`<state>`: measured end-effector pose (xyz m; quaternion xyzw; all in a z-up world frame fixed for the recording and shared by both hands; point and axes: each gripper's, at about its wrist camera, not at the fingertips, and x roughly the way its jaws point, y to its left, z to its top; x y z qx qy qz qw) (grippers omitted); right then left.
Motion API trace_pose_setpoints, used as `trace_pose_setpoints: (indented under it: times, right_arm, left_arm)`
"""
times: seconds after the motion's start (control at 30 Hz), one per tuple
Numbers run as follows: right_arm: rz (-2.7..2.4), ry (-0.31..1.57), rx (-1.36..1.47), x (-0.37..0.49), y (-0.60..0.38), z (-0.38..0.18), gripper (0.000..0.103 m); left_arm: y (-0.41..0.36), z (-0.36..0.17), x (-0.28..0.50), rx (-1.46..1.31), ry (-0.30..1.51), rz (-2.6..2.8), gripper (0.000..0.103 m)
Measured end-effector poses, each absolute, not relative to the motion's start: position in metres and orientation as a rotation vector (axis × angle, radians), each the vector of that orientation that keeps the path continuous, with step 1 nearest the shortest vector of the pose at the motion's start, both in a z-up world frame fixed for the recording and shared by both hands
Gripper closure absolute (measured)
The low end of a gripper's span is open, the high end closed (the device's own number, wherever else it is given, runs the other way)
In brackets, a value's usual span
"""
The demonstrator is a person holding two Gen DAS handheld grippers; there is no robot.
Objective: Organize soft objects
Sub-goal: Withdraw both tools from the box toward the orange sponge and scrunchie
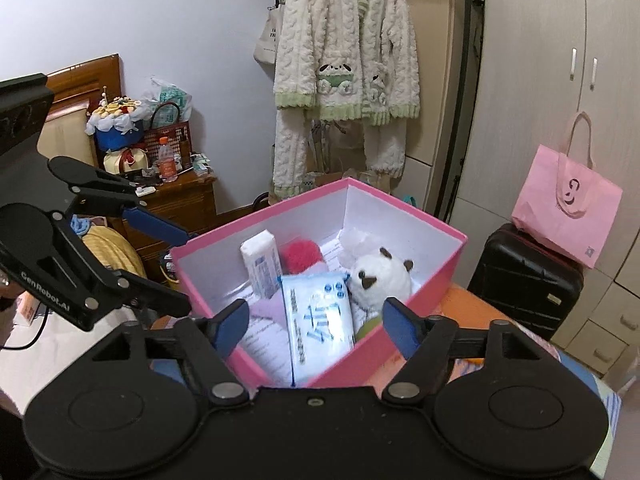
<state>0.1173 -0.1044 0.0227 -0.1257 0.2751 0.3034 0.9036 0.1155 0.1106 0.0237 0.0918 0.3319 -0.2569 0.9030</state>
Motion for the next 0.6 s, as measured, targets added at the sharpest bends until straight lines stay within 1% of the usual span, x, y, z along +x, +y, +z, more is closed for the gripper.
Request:
trace_pose_setpoints:
  times: [0.17,0.3,0.43,0.6]
  right_arm:
    - [0.610,0.586,-0.260,0.094,-0.122,0.022,0.023]
    - [0.588,0.586,-0.274,0.075,-0.135,0.021,0.021]
    - [0.557,0.573,-0.283,0.056,-0.151,0.019,0.020]
    - [0.526,0.575,-0.269,0.042,-0.170,0.012,0.019]
  left_arm:
    - [0.100,0.025,0.094,0.225,0.697,-0.558,0.030]
    - [0.090,0.026,0.077,0.264,0.693,-0.569,0.029]
    - [0.076,0.024,0.063,0.302,0.680,-0.607,0.019]
    - [0.056,0.018,0.050,0.331,0.690,-0.650,0.019]
